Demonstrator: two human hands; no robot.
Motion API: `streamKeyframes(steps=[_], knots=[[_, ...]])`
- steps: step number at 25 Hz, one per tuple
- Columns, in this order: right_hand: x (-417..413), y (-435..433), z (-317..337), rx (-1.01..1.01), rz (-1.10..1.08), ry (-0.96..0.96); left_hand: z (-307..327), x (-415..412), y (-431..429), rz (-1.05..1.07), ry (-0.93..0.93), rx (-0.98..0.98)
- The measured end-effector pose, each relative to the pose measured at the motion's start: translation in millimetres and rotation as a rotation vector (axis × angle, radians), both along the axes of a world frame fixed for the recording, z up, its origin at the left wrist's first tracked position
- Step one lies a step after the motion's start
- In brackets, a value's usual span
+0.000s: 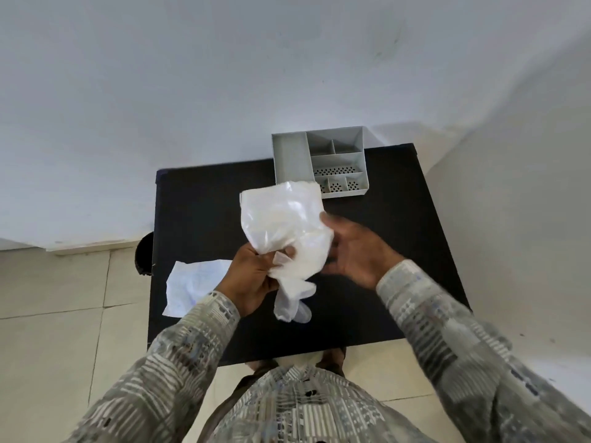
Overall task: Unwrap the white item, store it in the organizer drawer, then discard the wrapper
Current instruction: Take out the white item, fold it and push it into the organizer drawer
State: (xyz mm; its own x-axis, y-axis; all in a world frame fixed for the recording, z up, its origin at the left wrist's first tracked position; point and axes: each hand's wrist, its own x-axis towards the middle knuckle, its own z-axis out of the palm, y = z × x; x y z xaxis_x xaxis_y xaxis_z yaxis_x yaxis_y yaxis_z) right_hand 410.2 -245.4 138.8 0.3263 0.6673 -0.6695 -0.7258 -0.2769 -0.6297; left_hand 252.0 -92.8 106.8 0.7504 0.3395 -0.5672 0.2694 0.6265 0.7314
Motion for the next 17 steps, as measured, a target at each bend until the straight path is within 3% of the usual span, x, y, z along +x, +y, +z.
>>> streamKeyframes(steps=[2,4,7,9,14,17], knots=[[-20.7,-1.7,-10.8,0.028,0.005,0.078,3.9,7.4,-10.3,-0.006,0.017,0.030],[-24.4,0.1,-16.4,0.004,-0.122,0.061,8.4,12.5,-21.2,-0.009,0.054,0.006],[-9.0,-2.7,-17.2,-0.061,-0.254,0.092,10.2,8.5,-29.0,0.108,0.034,-0.242],[-0.1,-8.4,-14.5,-0.082,-0.295,0.140,7.7,-1.6,-33.1,0.131,-0.012,-0.295],[-1.8,-15.2,-15.5,-0.100,-0.320,0.165,3.9,-14.1,-73.2,-0.140,0.105,0.035],[-11.5,-19.4,-13.9,-0.079,-0.233,0.109,16.3,8.6,-89.3,0.060,0.098,0.037]])
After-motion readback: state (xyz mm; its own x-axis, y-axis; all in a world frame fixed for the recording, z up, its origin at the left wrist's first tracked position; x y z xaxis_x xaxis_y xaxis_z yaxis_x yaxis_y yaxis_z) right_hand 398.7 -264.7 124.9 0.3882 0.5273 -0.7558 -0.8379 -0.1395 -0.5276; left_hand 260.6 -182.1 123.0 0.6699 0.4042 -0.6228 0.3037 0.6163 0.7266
